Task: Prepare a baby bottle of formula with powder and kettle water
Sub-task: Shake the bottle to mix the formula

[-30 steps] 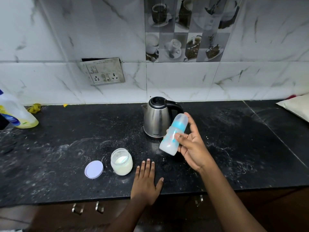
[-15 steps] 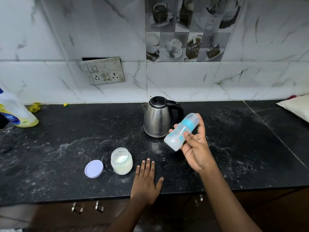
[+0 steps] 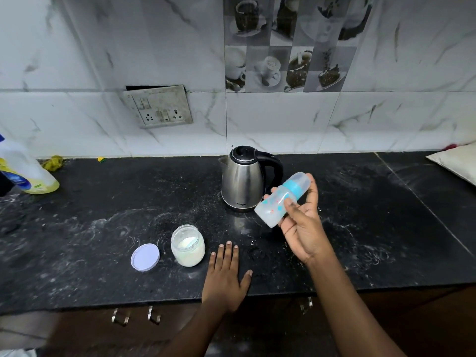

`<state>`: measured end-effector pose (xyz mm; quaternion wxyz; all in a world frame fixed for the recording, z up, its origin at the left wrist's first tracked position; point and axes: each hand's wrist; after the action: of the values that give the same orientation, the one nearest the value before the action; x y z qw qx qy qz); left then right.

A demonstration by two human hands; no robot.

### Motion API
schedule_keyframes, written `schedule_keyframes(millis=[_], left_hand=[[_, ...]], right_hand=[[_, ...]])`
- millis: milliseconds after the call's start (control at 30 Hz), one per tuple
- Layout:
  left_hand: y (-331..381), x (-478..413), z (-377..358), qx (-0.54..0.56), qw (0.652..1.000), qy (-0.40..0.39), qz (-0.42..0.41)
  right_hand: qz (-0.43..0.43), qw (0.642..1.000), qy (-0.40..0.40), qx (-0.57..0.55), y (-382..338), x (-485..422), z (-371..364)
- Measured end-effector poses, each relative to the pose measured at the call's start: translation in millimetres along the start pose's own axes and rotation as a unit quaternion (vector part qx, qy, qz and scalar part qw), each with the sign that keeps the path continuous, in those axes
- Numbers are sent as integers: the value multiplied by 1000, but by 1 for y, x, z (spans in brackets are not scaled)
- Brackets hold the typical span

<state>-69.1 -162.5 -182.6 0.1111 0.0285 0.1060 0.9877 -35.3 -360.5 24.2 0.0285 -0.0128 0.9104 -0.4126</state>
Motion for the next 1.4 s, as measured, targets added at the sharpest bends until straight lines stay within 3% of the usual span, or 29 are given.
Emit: schedule_keyframes(millis=[100,233,367,467,567,700,833,933,1033,1167,1267,1400], left_hand=[[-1,0,-1,1,1000,-2,0],[1,-1,0,4,1000,2,-4],[-1,0,0,7,1000,2,-7],[0,-1,0,4,1000,-2,-8],[0,0,0,2,1000,1,-8],[-1,-1,-2,-5,1000,-6,-5],[-2,-2,-4,-9,1000,-6,-1],[-1,-2,-3,-8,1000,-5,-1],[-2,-1,-3,-4,1000,-2,-3],[0,-2,-2,-2,1000,-1,-4],[-1,-1,-2,-3,1000,-3,-2],[1,-1,-1,-2,1000,-8,1]], right_hand=[[-23,998,-32,53,1,3,-2],[-10,1000,15,25,-2,0,1],[-40,995,-30,82,-1,2,-3],[-24,998,19,57,-1,-1,-1],[-64,992,-34,103,0,-1,-2],[-40,999,5,27,-3,-4,1],[-71,993,-52,84,-3,-3,1],[-45,998,-16,36,-4,-4,3],[-64,993,-62,73,-3,-5,4],[-38,998,-39,41,-6,-7,7],[-54,992,-84,78,-6,-7,3],[-48,995,-67,60,-4,-9,7]])
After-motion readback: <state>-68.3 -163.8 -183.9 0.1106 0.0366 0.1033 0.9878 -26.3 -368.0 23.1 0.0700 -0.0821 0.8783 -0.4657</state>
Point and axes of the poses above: each hand's wrist, its own x-axis away from the middle knuckle, its own z-axis out of the back of the hand, y = z × x, and after that the axes turned 1 degree about -y, right-handed
